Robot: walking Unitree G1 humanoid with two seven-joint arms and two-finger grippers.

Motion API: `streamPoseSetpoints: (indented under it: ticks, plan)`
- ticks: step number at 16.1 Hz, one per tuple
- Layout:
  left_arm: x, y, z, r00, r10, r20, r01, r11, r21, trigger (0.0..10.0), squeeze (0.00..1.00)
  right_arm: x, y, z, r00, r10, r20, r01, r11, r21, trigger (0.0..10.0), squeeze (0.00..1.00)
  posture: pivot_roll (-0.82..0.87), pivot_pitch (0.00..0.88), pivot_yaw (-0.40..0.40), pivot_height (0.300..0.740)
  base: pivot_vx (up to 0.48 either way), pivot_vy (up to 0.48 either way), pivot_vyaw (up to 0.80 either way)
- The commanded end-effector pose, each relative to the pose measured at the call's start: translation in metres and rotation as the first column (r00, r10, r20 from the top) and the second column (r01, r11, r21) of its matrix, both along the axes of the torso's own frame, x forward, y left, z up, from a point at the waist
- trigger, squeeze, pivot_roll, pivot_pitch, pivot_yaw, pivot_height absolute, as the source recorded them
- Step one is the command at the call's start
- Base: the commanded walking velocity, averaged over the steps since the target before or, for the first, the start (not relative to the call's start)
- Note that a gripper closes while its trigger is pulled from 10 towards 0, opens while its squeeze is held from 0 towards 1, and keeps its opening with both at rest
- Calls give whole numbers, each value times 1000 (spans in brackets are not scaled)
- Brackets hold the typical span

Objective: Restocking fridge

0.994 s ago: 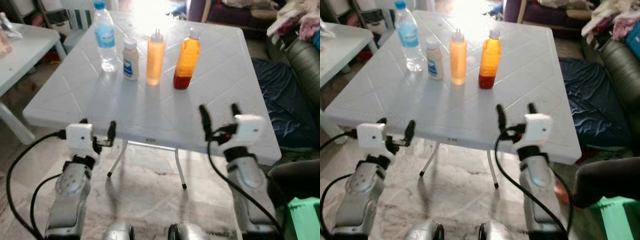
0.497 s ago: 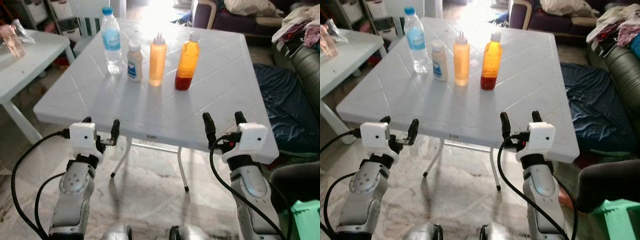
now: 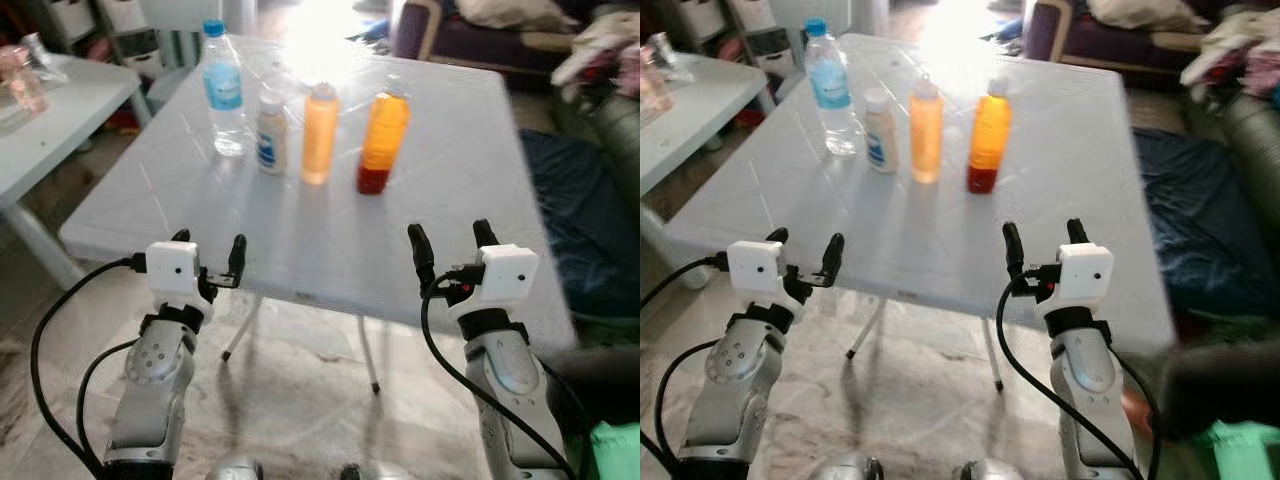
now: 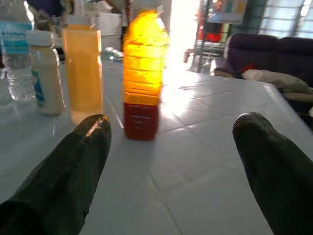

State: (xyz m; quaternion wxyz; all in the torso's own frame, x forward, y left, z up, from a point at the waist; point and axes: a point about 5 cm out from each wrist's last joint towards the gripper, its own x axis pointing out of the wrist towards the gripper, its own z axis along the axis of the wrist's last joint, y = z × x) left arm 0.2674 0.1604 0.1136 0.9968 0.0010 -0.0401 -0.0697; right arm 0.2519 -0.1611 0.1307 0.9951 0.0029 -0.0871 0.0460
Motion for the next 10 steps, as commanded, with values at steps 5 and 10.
streamPoseSetpoints:
  ticks: [5,10]
  plan:
    - [-3,1,-7,1000,9,-29,-8,1000,10,10000,0,4,4,5,999,33,20,-33,999,1,10000,0,44,72,-45,740,356,0,306]
    - [-3,4,-8,999,3,-33,-3,1000,11,10000,0,6,8,4,999,44,21,-45,999,8,10000,0,51,83,-48,740,0,0,0]
